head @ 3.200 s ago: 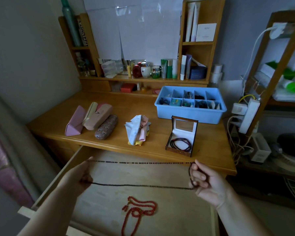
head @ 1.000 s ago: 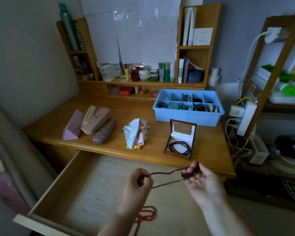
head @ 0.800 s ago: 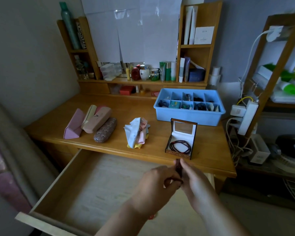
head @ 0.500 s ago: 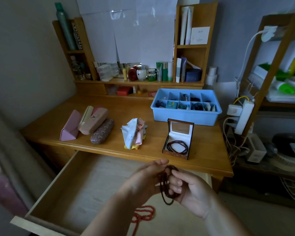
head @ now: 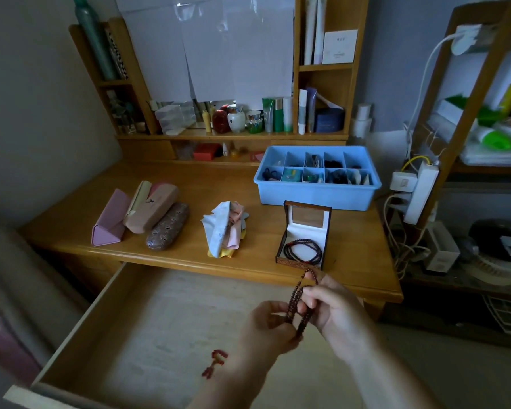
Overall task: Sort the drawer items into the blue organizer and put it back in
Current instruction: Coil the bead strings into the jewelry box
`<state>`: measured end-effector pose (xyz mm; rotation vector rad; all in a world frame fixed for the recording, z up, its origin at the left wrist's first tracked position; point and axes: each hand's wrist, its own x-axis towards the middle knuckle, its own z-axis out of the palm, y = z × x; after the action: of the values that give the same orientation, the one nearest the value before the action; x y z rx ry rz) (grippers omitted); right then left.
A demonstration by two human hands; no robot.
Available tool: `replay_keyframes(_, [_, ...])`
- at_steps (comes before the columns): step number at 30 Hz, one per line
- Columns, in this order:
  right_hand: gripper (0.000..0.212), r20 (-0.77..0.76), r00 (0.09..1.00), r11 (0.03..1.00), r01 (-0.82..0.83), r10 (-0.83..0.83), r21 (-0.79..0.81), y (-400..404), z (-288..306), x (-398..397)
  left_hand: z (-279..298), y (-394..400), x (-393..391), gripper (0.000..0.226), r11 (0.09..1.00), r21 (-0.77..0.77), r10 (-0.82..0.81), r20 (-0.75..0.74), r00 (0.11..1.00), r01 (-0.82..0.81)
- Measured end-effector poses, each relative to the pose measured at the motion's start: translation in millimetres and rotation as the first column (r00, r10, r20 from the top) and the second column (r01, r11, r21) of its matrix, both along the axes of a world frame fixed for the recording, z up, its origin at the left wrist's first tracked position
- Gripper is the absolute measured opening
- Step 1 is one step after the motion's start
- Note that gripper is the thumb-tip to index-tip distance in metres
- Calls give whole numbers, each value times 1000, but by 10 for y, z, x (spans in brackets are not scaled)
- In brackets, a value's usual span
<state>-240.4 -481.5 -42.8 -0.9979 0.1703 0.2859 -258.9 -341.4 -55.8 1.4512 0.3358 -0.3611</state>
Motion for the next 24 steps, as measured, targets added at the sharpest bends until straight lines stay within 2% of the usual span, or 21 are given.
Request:
replay_keyframes(3, [27, -25, 992, 992, -124, 123, -21, -50, -61, -51, 103, 220, 200, 20, 993, -71, 98, 0, 995, -98])
replay_keyframes(5, [34, -59, 986, 986, -159, 157, -39, -90, -101, -63, 171, 302, 279, 17, 990, -117, 81, 16, 997, -79])
replay_keyframes(7, [32, -86, 992, 994, -96, 92, -44, -130, -132, 7, 210, 247, 329, 15, 992, -125, 2, 17, 1000, 0])
replay_keyframes(9, [20, -81, 997, 993, -12, 2, -116, -168, -108, 148, 249, 148, 455, 14, 991, -122, -47, 31, 998, 50])
replay_keyframes(11, [19, -12, 997, 971, 69, -73, -230, -184, -30, 345, 297, 76, 694, 15, 995, -90, -40, 82, 996, 48])
replay_keyframes(13, [24, 114, 982, 908, 183, -150, -377, -184, 48, 570, 359, 6, 983, 19, 999, -42, -24, 140, 990, 31])
replay_keyframes(15, [24, 274, 949, 731, 298, -158, -614, -204, 87, 782, 377, -81, 1252, 23, 996, 82, -33, 192, 981, 17])
replay_keyframes(17, [22, 368, 927, 436, 360, -70, -825, -227, 59, 954, 344, -161, 1470, 24, 964, 264, -88, 221, 971, 27])
replay_keyframes(19, [19, 366, 931, 172, 360, 1, -917, -228, -5, 1062, 303, -218, 1616, 24, 912, 407, -148, 238, 960, 40])
replay_keyframes(20, [17, 346, 938, 85, 343, 26, -935, -219, -41, 1095, 275, -232, 1665, 23, 879, 475, -183, 246, 952, 46])
replay_keyframes(21, [15, 329, 943, 35, 328, 50, -944, -205, -71, 1115, 245, -242, 1697, 22, 841, 538, -219, 254, 942, 51])
replay_keyframes(24, [3, 334, 931, -24, 341, 147, -940, -188, -129, 1130, 180, -247, 1723, 16, 731, 679, -336, 265, 904, 73])
